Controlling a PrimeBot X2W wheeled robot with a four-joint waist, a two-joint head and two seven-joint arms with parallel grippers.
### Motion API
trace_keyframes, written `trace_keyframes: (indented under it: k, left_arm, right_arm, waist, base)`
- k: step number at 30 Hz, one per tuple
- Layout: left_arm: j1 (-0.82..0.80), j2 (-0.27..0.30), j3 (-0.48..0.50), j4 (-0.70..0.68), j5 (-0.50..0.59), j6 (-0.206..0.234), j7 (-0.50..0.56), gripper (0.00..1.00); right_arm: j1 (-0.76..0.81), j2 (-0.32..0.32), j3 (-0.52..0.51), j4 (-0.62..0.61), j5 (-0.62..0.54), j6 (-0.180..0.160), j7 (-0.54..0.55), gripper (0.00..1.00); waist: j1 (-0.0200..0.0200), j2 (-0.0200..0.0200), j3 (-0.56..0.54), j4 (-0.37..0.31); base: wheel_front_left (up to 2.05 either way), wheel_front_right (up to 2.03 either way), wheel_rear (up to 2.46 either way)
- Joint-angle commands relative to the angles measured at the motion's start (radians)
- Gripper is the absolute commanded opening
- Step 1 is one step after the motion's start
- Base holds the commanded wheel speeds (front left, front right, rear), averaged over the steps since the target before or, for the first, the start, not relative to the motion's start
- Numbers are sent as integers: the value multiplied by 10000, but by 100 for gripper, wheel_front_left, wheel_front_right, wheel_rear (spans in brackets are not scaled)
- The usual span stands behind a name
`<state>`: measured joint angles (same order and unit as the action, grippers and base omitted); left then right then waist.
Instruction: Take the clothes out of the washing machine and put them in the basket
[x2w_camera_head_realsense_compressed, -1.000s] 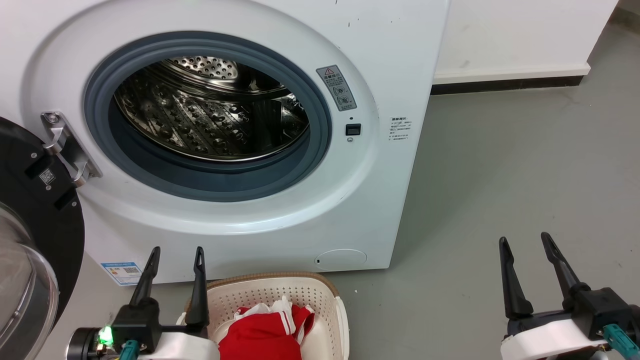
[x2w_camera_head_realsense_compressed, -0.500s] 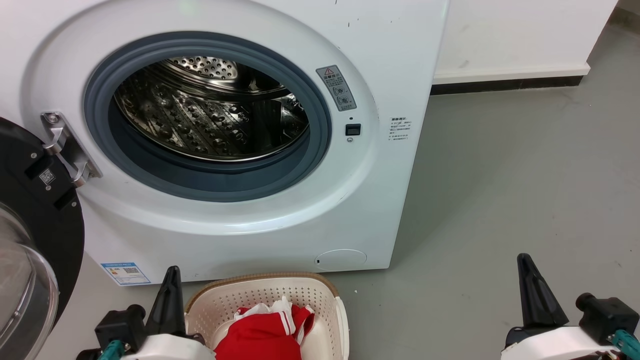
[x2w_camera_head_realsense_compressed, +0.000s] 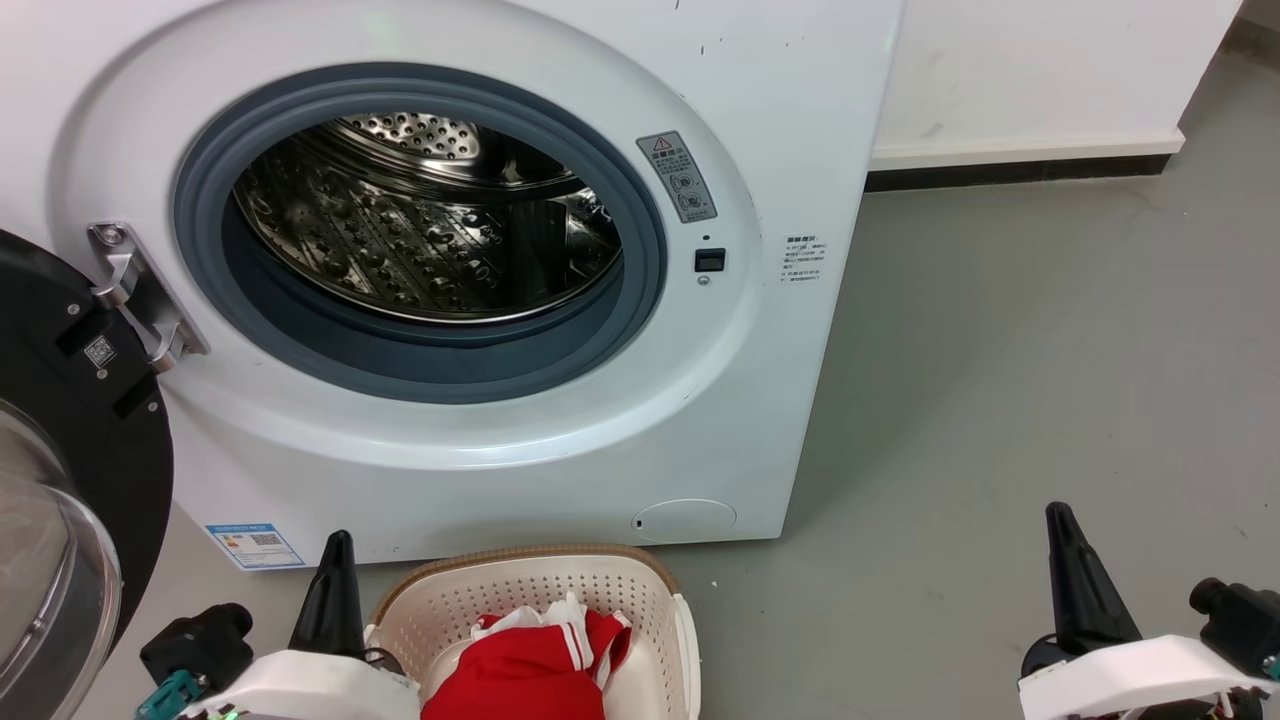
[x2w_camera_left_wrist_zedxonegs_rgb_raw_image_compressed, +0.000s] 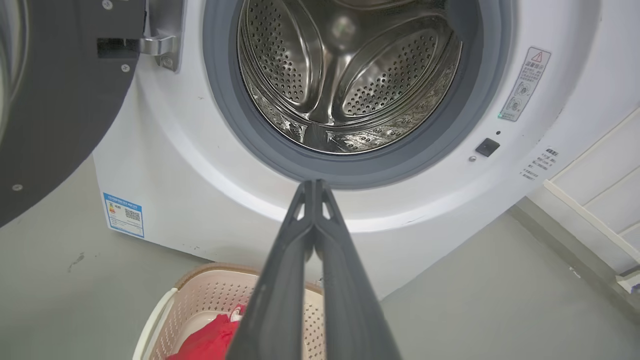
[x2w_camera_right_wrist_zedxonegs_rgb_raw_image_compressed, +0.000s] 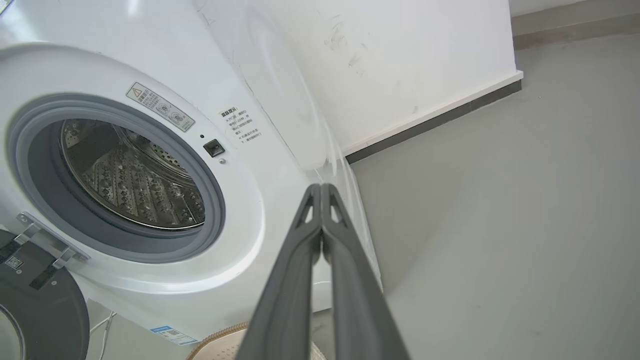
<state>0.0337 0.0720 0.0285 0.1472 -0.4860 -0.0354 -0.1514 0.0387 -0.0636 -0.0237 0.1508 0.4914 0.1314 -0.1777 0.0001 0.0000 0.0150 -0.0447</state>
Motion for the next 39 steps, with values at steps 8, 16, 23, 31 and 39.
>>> trace_keyframes:
  k: [8,16,23,31,39]
  left_arm:
    - [-408,-17,141,21,-1562,-151,358,0]
    - [-552,-40,237,140,-2764,-254,645,0]
    - [-651,-57,311,233,-3737,-339,877,0]
    - [-780,-82,390,344,-4889,-442,1152,0]
    - [-904,-103,469,441,-5835,-524,1389,0]
  right_arm:
    - [-487,-134,-37,17,1661,-3,305,0]
    - [-607,-162,-68,127,2910,-4,566,0]
    - [-731,-176,-99,214,3917,-4,787,0]
    - [-837,-189,-146,313,5101,-5,1057,0]
    - [-953,-192,-193,404,6061,-5,1282,0]
  waist:
    - [-1,0,-10,37]
    - [-1,0,-19,72]
    - [-1,0,-27,103]
    - [-1,0,-38,142]
    - [-1,0,-47,177]
  base:
    - [0,0,0]
    - [0,0,0]
    - [0,0,0]
    - [0,0,0]
    - [0,0,0]
